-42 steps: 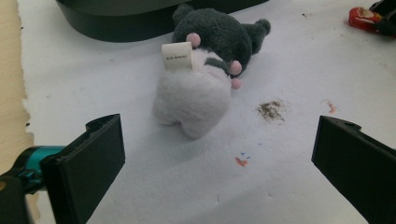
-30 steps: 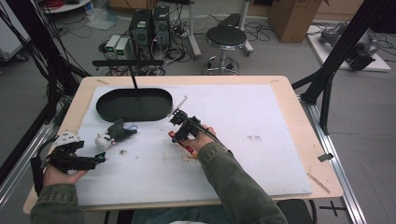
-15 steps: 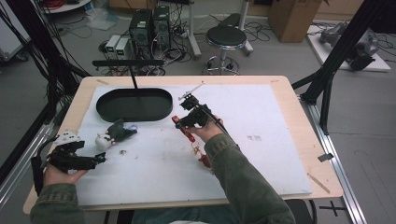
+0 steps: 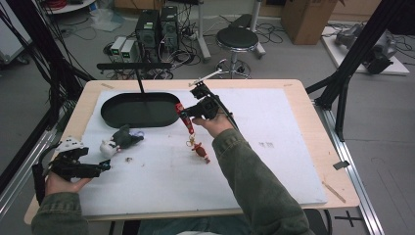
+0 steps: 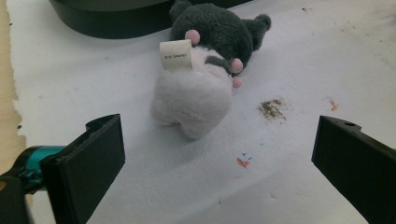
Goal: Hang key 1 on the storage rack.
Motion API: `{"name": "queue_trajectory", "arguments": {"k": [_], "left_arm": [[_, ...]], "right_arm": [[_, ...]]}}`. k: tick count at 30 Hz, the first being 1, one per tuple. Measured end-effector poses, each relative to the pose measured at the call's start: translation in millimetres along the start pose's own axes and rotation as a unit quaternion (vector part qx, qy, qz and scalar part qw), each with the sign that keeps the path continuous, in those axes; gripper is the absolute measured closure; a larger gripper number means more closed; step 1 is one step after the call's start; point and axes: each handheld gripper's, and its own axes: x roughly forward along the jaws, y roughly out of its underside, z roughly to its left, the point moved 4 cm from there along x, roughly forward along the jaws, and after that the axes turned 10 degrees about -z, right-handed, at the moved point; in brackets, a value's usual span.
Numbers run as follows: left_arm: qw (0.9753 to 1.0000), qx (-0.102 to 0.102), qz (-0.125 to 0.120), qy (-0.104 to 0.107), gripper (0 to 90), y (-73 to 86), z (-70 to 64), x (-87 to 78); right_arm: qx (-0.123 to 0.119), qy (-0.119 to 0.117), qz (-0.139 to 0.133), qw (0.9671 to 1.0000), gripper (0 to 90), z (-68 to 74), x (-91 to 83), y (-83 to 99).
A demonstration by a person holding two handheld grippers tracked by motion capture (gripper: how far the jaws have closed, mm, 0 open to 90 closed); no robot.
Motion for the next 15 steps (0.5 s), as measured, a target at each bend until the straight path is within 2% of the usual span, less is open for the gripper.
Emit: {"name": "queue_trajectory", "arguments": {"k": [5, 10, 15], "left_arm": [[1.0, 0.001, 0.001, 0.0, 2.9, 0.0, 0.4, 0.2], [1.0, 0.002, 0.0, 0.0, 3.0, 0.1, 0.1, 0.6], [1.0, 0.0, -0.006, 0.006, 3.0, -1.1, -0.6, -1.3]], "right_arm": [[0.017, -0.01, -0.021, 0.9996, 79.4, 0.3, -5.1, -12.4], [0.031, -0.008, -0.048, 0.9983, 79.3, -0.1, -10.6, -28.9], [0.039, -0.005, -0.057, 0.9976, 79.3, 0.0, -10.2, -37.9]]}}
